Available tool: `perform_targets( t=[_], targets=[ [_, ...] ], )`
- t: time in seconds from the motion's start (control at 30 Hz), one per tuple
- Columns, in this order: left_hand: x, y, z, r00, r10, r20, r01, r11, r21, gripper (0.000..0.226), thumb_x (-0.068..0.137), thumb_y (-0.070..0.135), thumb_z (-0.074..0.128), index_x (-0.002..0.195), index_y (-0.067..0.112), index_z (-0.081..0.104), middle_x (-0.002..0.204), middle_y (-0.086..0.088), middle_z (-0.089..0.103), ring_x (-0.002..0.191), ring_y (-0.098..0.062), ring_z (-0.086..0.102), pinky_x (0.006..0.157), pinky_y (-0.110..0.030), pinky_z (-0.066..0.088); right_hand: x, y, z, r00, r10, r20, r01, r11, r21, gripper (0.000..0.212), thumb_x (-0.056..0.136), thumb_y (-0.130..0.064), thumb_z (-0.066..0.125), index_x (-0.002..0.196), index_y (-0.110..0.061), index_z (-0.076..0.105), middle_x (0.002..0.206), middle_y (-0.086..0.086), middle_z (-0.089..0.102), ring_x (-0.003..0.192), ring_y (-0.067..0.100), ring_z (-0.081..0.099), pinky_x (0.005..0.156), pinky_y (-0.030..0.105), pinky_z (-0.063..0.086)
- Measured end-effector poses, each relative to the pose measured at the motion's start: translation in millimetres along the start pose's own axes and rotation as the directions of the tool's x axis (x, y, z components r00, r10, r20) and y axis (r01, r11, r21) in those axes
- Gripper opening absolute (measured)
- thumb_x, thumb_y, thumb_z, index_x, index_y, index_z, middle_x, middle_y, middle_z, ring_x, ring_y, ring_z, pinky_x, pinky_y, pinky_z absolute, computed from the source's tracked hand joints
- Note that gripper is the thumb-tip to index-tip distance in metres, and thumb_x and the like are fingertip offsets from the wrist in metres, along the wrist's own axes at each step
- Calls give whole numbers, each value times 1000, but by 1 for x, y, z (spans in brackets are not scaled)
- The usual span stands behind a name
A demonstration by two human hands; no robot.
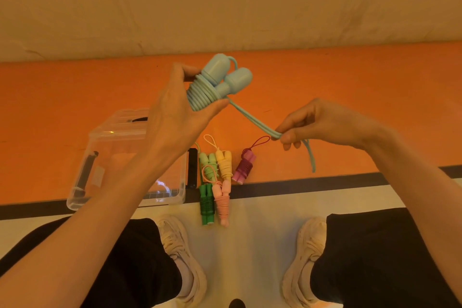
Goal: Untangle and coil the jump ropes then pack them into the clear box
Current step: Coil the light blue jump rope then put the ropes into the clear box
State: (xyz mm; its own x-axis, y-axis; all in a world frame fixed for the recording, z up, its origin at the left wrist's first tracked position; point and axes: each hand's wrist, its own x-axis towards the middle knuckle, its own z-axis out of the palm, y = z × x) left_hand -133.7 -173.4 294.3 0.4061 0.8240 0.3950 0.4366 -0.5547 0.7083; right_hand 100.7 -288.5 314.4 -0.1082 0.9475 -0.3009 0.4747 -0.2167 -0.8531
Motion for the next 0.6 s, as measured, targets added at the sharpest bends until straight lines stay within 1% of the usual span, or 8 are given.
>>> perform_targets(
  t=[0.07, 0.17, 0.27, 0.3, 0.37, 0.47, 0.53, 0.6],
  targets=[
    [-2, 0, 3, 999, 36, 25, -38, 995, 96, 57, 77, 45, 75, 117, 18, 44, 109, 12, 53, 79, -6, 50, 60, -28, 38, -6, -3, -1, 999, -20, 28, 19, 999, 49, 13, 80, -13, 69, 91, -12, 75, 73, 2, 72, 65, 10, 58, 67, 17, 50],
    [-4, 1, 6, 991, 117, 68, -128, 973, 194, 59, 79, 45, 74, 121, 16, 45, 113, 5, 55, 88, -14, 54, 62, -35, 43, -10, -6, -2, 998, -43, 45, 39, 994, 98, 16, 78, -17, 67, 91, -13, 75, 71, 2, 71, 65, 11, 56, 68, 19, 50],
    [-3, 3, 10, 979, 171, 111, -196, 944, 267, 60, 79, 46, 71, 122, 14, 45, 117, 0, 54, 90, -22, 57, 63, -44, 48, -9, -10, 1, 996, -74, 59, 64, 986, 156, 16, 76, -18, 66, 88, -17, 76, 69, 2, 70, 65, 11, 56, 68, 19, 49],
    [-3, 4, 11, 976, 182, 118, -209, 934, 288, 60, 79, 48, 70, 121, 14, 46, 118, 0, 54, 90, -24, 57, 62, -44, 48, -8, -11, 2, 994, -88, 64, 76, 982, 175, 15, 76, -19, 67, 86, -20, 78, 68, 2, 70, 65, 12, 56, 67, 19, 49],
    [-3, 7, 14, 970, 207, 128, -239, 913, 330, 58, 78, 51, 69, 118, 16, 46, 116, 0, 54, 87, -25, 58, 57, -40, 46, -6, -14, 5, 988, -122, 91, 101, 973, 205, 14, 75, -19, 67, 81, -24, 79, 68, 3, 69, 65, 13, 56, 66, 19, 49],
    [-6, 10, 16, 966, 217, 143, -255, 898, 358, 57, 76, 53, 65, 115, 16, 47, 114, -1, 54, 83, -25, 58, 51, -34, 39, -3, -19, 11, 976, -160, 146, 124, 964, 233, 15, 77, -17, 67, 80, -25, 79, 68, 3, 69, 63, 11, 57, 65, 19, 48],
    [-8, 10, 17, 965, 218, 148, -257, 898, 358, 58, 75, 54, 63, 115, 14, 48, 113, -2, 55, 81, -25, 59, 49, -30, 34, -1, -22, 15, 972, -177, 156, 134, 958, 254, 16, 77, -16, 66, 79, -26, 78, 68, 2, 70, 62, 8, 59, 64, 18, 48],
    [-9, 11, 16, 964, 224, 142, -261, 900, 348, 61, 73, 55, 63, 114, 12, 50, 109, -3, 57, 77, -23, 59, 46, -25, 27, 2, -22, 16, 971, -194, 137, 148, 946, 290, 15, 79, -15, 66, 83, -23, 78, 68, 2, 69, 62, 8, 60, 63, 18, 48]
  ],
)
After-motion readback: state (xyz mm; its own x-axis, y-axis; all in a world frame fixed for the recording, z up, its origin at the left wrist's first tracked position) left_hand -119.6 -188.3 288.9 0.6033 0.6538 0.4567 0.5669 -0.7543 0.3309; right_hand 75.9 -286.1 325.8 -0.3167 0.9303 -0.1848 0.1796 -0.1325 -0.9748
